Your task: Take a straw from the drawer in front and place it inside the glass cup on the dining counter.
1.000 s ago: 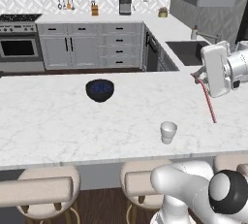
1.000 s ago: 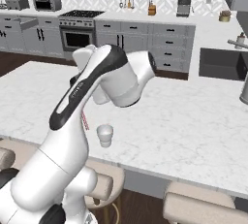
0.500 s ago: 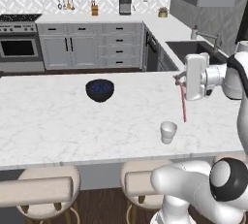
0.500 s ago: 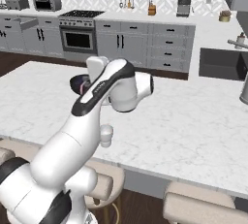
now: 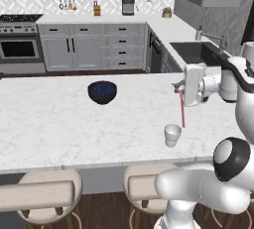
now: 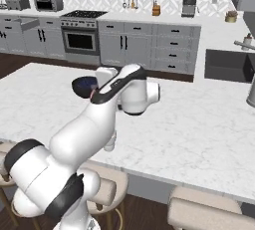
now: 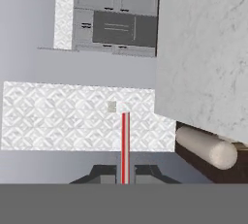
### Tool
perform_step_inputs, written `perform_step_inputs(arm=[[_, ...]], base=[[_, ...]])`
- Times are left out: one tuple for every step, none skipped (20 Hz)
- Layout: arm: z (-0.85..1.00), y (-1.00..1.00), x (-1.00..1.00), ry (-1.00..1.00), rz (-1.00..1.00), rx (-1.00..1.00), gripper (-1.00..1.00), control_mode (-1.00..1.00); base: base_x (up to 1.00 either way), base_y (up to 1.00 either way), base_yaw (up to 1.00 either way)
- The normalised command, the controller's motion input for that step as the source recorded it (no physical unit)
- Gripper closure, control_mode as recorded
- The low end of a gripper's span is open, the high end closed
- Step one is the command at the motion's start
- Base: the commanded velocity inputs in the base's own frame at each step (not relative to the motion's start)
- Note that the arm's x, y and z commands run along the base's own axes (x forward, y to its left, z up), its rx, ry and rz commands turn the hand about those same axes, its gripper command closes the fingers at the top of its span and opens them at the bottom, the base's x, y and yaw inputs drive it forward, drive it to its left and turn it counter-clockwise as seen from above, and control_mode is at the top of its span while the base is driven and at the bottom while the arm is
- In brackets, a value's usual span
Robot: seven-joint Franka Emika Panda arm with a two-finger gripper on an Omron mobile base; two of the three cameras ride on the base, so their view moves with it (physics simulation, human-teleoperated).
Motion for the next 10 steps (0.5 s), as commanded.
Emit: perform_step_inputs(arm=[[-0.22, -0.14, 0.32, -0.11, 0.08, 0.00, 1.00, -1.00], [-0.22, -0.14, 0.32, -0.09, 0.08, 0.01, 1.00, -1.00], [-0.22, -0.13, 0.32, -0.07, 0.08, 0.02, 1.00, -1.00], [-0.24, -0.11, 0.31, -0.09, 0.09, 0.02, 1.00, -1.00], [-0.29, -0.09, 0.31, -0.08, 0.09, 0.03, 1.00, -1.00], [-0.33, -0.06, 0.31, -0.07, 0.09, 0.03, 1.00, -1.00], [-0.35, -0.04, 0.24, -0.05, 0.10, 0.03, 1.00, -1.00], [-0.35, 0.00, 0.21, -0.05, 0.10, 0.04, 1.00, -1.00], [-0.36, 0.00, 0.17, -0.05, 0.10, 0.05, 1.00, -1.00], [-0.38, 0.00, 0.10, -0.03, 0.10, 0.06, 1.00, -1.00]], base=[[0.00, 0.00, 0.00], [0.00, 0.00, 0.00], [0.00, 0.00, 0.00], [0.00, 0.00, 0.00], [0.00, 0.00, 0.00], [0.00, 0.00, 0.00], [0.00, 0.00, 0.00], [0.00, 0.00, 0.00], [0.00, 0.00, 0.00], [0.00, 0.00, 0.00]])
